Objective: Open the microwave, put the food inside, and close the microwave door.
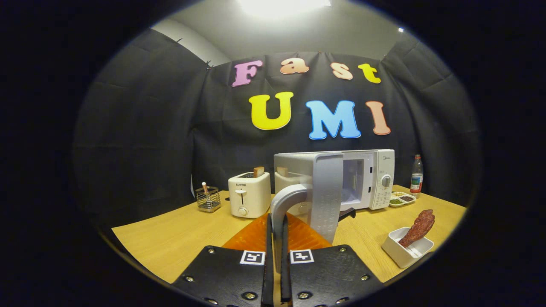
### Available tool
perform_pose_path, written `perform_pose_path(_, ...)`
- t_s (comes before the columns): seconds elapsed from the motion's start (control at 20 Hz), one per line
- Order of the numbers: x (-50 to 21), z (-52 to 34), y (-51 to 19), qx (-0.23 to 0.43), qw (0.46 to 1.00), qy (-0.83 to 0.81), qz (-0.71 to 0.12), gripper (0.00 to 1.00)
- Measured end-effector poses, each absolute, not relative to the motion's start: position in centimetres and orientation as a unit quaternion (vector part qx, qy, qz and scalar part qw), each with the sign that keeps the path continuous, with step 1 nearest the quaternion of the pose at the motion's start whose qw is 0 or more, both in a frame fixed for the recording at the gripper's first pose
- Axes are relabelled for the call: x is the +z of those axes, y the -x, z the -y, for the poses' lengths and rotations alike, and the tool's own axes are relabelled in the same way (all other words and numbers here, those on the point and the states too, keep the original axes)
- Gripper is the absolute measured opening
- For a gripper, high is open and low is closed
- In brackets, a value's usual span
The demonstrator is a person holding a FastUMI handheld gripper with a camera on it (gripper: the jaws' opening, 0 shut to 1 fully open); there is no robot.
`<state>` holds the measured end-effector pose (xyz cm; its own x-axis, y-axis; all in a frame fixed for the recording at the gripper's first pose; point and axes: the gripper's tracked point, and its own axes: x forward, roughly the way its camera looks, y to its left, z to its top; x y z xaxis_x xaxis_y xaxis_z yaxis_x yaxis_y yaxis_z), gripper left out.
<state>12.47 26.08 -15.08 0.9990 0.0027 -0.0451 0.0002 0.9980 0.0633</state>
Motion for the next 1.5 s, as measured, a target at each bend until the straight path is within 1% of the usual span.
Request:
perform_pose_path(0.15,-15.2,-28.2,-12.6,-0.035,0.999,-0.027,-0.027,0.07)
perform_pose_path(0.2,-15.4,-28.8,-12.5,-0.036,0.998,-0.034,-0.038,0.08)
perform_pose_path(0.25,-15.2,-29.7,-11.8,-0.016,0.998,-0.044,-0.047,0.09)
perform_pose_path(0.3,-14.9,-30.9,-11.1,0.01,0.997,-0.052,-0.054,0.24)
perform_pose_path(0.35,-14.0,-32.1,-9.8,0.046,0.996,-0.057,-0.053,0.34)
perform_pose_path(0.4,-13.4,-33.3,-8.6,0.092,0.992,-0.057,-0.057,0.54)
perform_pose_path(0.45,-13.2,-34.1,-7.3,0.141,0.987,-0.052,-0.063,0.64)
perform_pose_path(0.5,-12.8,-33.7,-6.1,0.17,0.982,-0.045,-0.063,0.85)
perform_pose_path(0.55,-12.3,-32.3,-5.3,0.178,0.981,-0.036,-0.061,0.95)
perform_pose_path(0.6,-12.0,-30.3,-5.0,0.177,0.982,-0.028,-0.06,0.97)
perform_pose_path(0.8,-12.6,-21.8,-5.5,0.154,0.985,-0.029,-0.073,0.97)
perform_pose_path(0.9,-13.4,-15.8,-6.3,0.114,0.99,-0.022,-0.077,0.97)
perform_pose_path(1.1,-16.0,-3.2,-7.7,0.003,0.996,0.013,-0.086,0.97)
perform_pose_path(1.3,-18.8,5.3,-8.3,-0.063,0.992,-0.012,-0.106,0.97)
perform_pose_path(1.4,-21.1,7.5,-8.9,-0.074,0.988,-0.048,-0.128,0.98)
perform_pose_path(1.5,-23.3,8.3,-9.9,-0.068,0.981,-0.099,-0.151,1.0)
